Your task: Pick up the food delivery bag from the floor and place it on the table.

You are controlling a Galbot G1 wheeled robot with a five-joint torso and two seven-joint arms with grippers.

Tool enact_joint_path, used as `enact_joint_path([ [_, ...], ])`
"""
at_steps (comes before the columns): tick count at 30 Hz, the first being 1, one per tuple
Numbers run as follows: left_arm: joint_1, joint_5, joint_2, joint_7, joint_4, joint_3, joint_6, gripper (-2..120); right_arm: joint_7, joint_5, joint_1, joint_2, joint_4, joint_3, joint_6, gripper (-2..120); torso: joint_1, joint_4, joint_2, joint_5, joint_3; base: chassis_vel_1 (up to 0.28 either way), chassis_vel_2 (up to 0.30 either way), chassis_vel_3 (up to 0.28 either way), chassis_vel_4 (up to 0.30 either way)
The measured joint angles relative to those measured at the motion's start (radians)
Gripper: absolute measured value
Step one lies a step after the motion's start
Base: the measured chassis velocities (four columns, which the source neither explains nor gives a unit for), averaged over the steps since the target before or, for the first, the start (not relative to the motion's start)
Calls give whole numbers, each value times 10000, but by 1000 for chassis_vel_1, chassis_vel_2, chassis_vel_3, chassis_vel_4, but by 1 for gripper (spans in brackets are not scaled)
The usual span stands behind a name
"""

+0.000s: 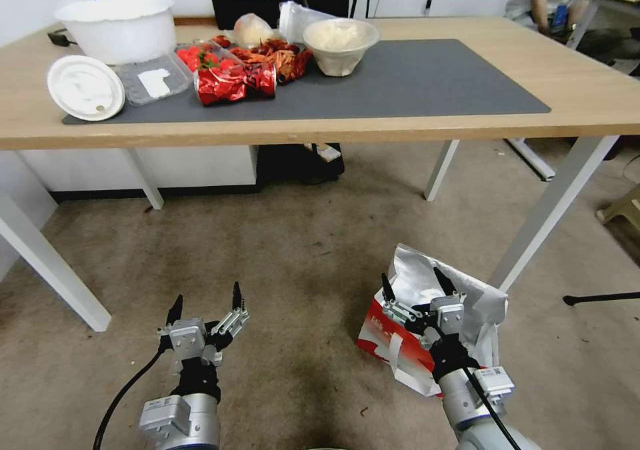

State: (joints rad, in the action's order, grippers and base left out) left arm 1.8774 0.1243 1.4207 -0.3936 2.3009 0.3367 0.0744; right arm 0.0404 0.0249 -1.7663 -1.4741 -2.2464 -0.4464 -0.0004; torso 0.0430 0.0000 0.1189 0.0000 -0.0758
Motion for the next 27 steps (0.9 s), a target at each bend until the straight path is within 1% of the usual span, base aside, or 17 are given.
enact_joint_path([
  [3,-6,0,5,-1,-17,-2,7,100,0,1,6,9,0,-14,0,100,-25,0,-159,1,134,0,0,0,0],
  [7,-3,0,1,-2,-17,-1,10,100,-9,8,7,11,0,-11,1,100,-39,0,-248,0,210,0,0,0,0],
  [10,1,16,-14,-11,9,11,32,100,-11,10,1,-4,0,6,1,100,-53,0,-432,1,377,0,0,0,0],
  [11,1,16,-14,-11,9,11,32,100,-11,10,1,-4,0,6,1,100,-53,0,-432,1,377,0,0,0,0],
  [13,12,25,-23,-17,24,16,49,100,-10,10,1,-16,-1,12,1,100,-60,0,-535,1,473,0,0,0,0],
  [19,40,25,-37,-38,52,16,61,100,-4,29,40,10,3,6,-2,100,-74,0,-688,1,614,0,0,0,0],
  [21,74,26,-38,-48,84,13,63,100,4,62,48,51,3,-24,-10,100,-74,0,-822,0,749,0,0,0,0],
  [27,82,49,-14,-53,105,5,81,100,17,64,-6,29,3,-38,3,100,-104,0,-966,1,758,0,0,0,0],
])
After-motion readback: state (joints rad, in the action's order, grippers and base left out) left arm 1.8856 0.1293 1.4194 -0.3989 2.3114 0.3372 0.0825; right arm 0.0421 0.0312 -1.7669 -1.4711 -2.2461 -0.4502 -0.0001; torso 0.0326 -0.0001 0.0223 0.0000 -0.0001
